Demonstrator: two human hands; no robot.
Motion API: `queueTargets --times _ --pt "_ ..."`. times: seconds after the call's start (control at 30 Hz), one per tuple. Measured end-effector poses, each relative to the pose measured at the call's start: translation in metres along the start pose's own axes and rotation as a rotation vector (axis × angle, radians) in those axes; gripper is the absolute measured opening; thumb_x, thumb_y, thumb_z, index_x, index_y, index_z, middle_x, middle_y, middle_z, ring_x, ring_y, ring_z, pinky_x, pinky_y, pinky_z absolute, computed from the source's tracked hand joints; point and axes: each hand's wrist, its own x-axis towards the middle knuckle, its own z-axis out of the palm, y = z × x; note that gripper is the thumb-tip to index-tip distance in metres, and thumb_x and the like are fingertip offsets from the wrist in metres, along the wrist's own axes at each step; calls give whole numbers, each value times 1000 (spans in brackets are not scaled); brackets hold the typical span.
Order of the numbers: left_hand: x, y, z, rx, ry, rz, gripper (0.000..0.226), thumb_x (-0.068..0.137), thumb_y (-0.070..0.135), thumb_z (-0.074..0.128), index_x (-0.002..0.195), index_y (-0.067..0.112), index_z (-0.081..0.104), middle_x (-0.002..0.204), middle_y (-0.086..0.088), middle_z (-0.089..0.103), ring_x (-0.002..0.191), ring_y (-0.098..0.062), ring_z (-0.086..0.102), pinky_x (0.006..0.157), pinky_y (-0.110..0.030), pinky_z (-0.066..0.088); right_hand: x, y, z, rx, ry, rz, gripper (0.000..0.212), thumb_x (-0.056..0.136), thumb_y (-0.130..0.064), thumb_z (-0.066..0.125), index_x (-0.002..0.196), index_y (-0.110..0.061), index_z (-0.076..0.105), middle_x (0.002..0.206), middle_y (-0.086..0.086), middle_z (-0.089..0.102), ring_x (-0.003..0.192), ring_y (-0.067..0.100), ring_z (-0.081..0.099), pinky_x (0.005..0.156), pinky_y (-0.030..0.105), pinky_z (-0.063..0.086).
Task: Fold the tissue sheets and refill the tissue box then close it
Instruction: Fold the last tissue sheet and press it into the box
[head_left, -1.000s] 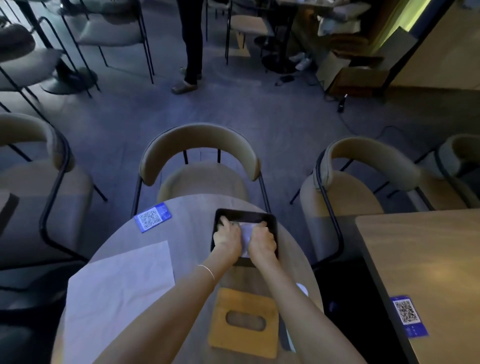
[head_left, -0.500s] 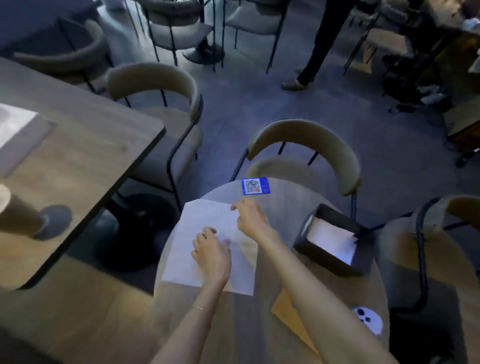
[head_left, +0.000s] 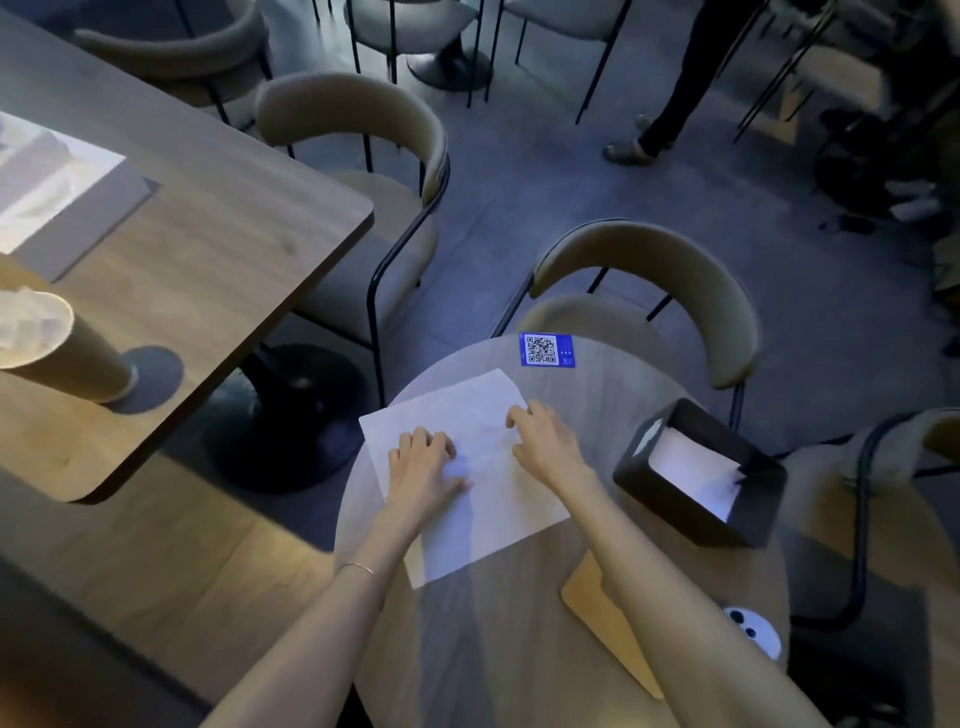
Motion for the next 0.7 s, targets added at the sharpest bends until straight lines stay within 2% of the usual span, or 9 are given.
queueTargets --times 0.17,0.27,0.33,0.4,0.47,0.53,0.6,0.63,0.7 --pt "-2 -10 4 57 -4 43 23 86 33 61 101 17 63 113 -5 50 112 -27 44 79 -28 24 4 12 3 8 -76 7 19 89 -20 58 107 -13 63 121 12 52 116 30 49 95 36 42" --pt "0 -13 -1 44 -26 52 24 85 35 61 99 16 64 108 -4 50 112 -27 44 80 -27 23 0 17 0 66 -101 -22 15 87 -23 60 96 -13 68 116 11 55 113 26 48 94 34 41" --pt "3 -12 -8 -40 -50 84 35 81 41 64 105 16 60 110 -3 52 112 -26 45 83 -29 30 -5 18 -11 228 -114 -15 6 83 -21 62 86 -17 64 108 8 55 104 23 49 85 30 42" --pt "8 -4 -16 -147 -103 153 56 72 47 71 116 17 53 121 -1 56 115 -25 49 92 -35 39 -9 17 -28 407 -138 -2 4 79 -18 65 82 -19 61 102 8 59 95 19 51 70 24 41" --pt "15 9 -25 -226 -231 175 69 68 44 77 126 17 50 125 -2 59 117 -23 54 97 -38 43 -17 15 -51 490 -136 -19 6 79 -14 65 85 -17 64 100 10 63 90 18 54 60 17 39" --pt "21 27 -34 -271 -321 195 51 72 40 74 113 14 59 106 -2 64 101 -20 60 81 -30 45 -23 17 -73 546 -47 -26 10 81 -12 65 91 -11 67 99 11 64 92 20 57 67 22 47" --pt "21 46 -46 -338 -359 178 31 79 42 69 85 13 59 82 0 54 77 -16 52 61 -24 35 -30 26 -94 636 150 33 16 83 -13 65 97 -6 68 99 16 67 93 22 60 81 36 52" --pt "18 55 -54 -419 -402 162 30 83 42 67 77 15 55 78 2 52 70 -13 50 59 -23 34 -35 32 -102 685 265 75 19 84 -17 66 100 -6 67 98 15 68 92 21 61 82 38 53" --pt "14 72 -65 -640 -519 155 26 89 40 60 78 17 59 77 3 59 63 -7 59 61 -21 44 -50 44 -117 796 458 177 32 85 -28 68 111 -10 61 102 9 66 97 18 60 77 28 47"
